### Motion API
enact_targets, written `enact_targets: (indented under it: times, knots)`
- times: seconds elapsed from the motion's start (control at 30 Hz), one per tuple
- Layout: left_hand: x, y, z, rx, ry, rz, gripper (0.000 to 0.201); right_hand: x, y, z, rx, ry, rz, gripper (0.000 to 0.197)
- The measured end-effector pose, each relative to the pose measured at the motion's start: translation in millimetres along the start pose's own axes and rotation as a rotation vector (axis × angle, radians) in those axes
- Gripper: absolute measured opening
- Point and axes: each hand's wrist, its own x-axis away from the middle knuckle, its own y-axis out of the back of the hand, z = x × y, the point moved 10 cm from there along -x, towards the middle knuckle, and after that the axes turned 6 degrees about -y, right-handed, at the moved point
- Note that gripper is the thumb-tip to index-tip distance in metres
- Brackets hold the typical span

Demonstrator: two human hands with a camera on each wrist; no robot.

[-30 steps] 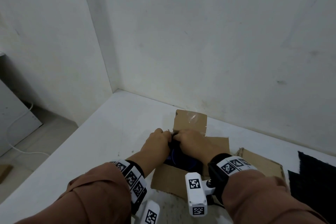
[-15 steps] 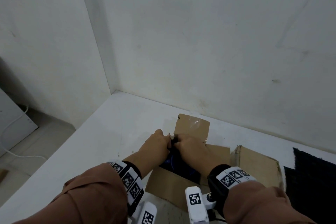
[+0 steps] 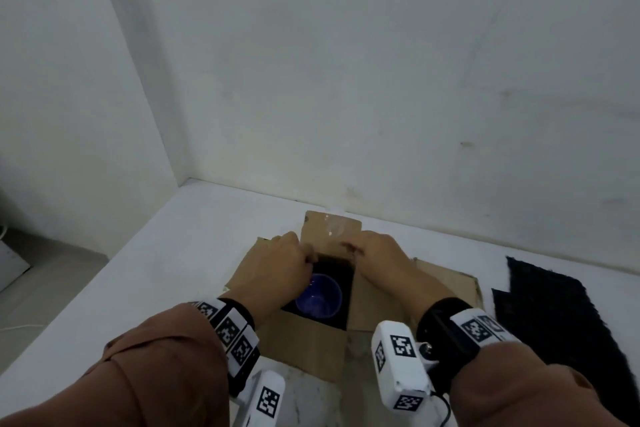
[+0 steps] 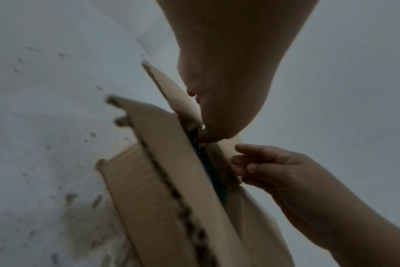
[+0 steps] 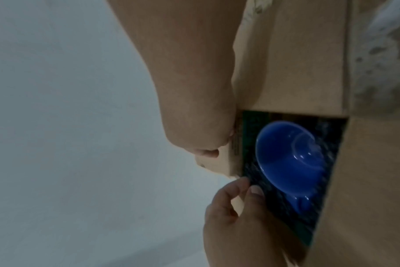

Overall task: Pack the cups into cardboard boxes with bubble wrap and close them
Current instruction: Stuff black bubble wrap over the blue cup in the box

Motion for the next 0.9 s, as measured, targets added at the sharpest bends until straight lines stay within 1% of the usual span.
enact_targets:
  times: [0.07,0.13,0.2,0.27,0.33,0.43,0.5,0.6,0.67,0.73,0.8,0.87,0.9]
  knots:
    - [-9.8,1.3,-29.0,0.231,0.019,-0.016,0.023,18.5,29.4,-27.6,-0.06,-0.067,-0.108,0.041]
    - [-21.4,-6.6,-70.8,0.454,0.003,0.015,0.021,42.7,52.0,-68.0,-0.149,-0.187,-0.194,0.035]
    - [-30.0,-18.7,-122.1,0.567,-0.068,0.071,0.018,73.1,65.6,-117.7,-0.188,-0.337,-0.251,0.03]
    - [-33.2,-35.5,-172.3,0.646,-0.124,0.142,0.016,109.1,69.8,-171.6,-0.211,-0.482,-0.279,0.028]
    - [-33.5,-59.5,-212.1,0.712,-0.14,0.228,0.017,141.8,61.4,-217.6,-0.194,-0.606,-0.229,0.029]
    - [-26.9,-103.2,-270.0,0.818,-0.118,0.379,0.016,188.1,30.6,-272.0,-0.078,-0.726,-0.015,0.036]
    - [-17.3,-132.4,-298.6,0.887,-0.056,0.486,0.023,208.7,9.8,-294.2,-0.051,-0.752,0.064,0.039]
    - [3.1,-177.5,-322.7,0.819,0.018,0.656,0.037,222.6,-16.3,-312.7,-0.097,-0.761,0.108,0.039]
    - [11.4,-200.9,-319.7,0.792,0.085,0.693,0.039,223.1,-27.6,-318.0,-0.147,-0.731,0.103,0.034]
    - [16.0,-218.1,-309.7,0.83,0.195,0.695,0.039,221.9,-34.2,-322.1,-0.173,-0.716,0.087,0.029]
    - [18.6,-230.5,-302.7,0.92,0.321,0.689,0.033,220.7,-37.9,-325.1,-0.183,-0.703,0.084,0.026]
    - [21.4,-238.1,-302.6,1.047,0.442,0.69,0.014,219.7,-37.7,-326.7,-0.173,-0.688,0.077,0.026]
    - [22.9,-239.7,-304.3,1.084,0.484,0.694,0.009,219.5,-37.2,-327.5,-0.17,-0.681,0.072,0.026]
